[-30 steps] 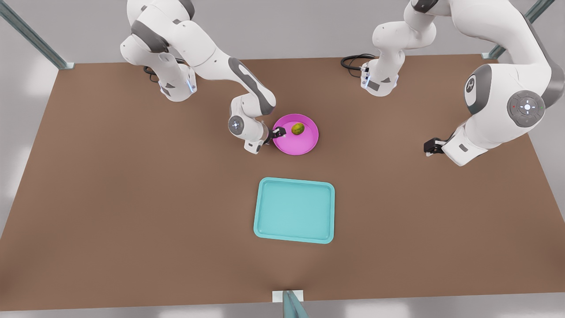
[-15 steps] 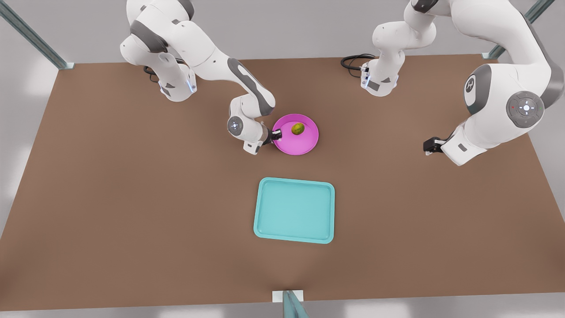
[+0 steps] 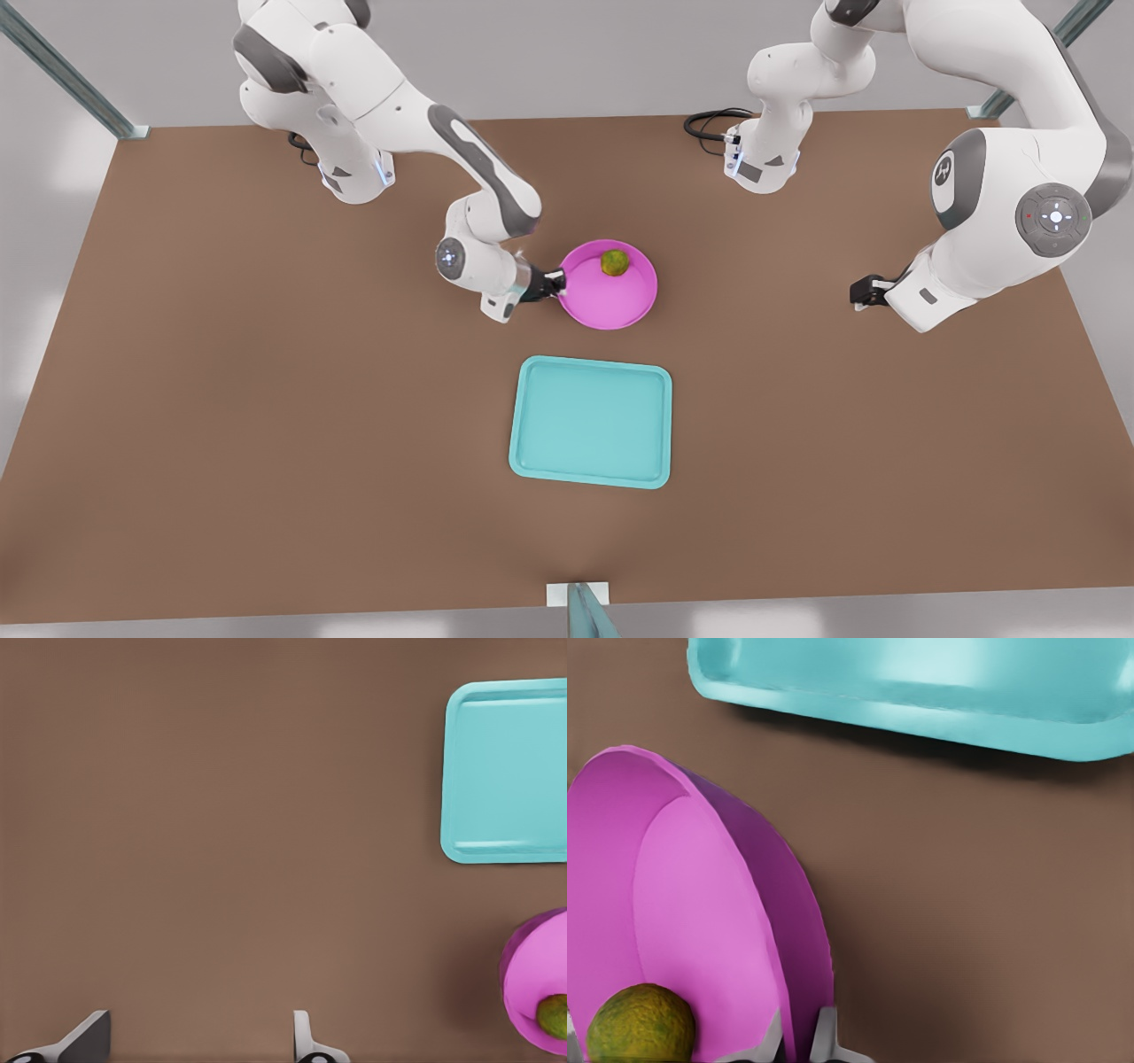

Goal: Place the orange on the plate with the left arm and the plate on the tray with the right arm

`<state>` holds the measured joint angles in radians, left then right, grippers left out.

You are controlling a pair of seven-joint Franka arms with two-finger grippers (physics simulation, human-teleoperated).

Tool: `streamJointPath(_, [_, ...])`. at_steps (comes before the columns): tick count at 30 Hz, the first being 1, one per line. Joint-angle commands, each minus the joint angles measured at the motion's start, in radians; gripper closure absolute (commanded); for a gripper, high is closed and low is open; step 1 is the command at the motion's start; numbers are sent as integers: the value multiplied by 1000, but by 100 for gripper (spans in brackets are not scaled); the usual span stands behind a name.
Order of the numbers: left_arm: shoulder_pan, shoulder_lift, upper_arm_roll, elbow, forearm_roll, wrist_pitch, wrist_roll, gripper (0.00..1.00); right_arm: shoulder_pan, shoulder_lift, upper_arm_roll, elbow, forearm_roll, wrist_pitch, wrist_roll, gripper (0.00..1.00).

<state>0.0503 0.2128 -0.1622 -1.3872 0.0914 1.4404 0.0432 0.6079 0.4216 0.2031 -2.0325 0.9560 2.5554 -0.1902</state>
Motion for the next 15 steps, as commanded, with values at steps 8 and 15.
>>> streamJointPath(8, [0,-1,0,0,1,-1,1,0,-155,209,-37,411,-23,-239,18,79])
streamJointPath(15, [0,-6,1,2,2,0,3,0,-212,365,-96,630,-146,-297,8,79])
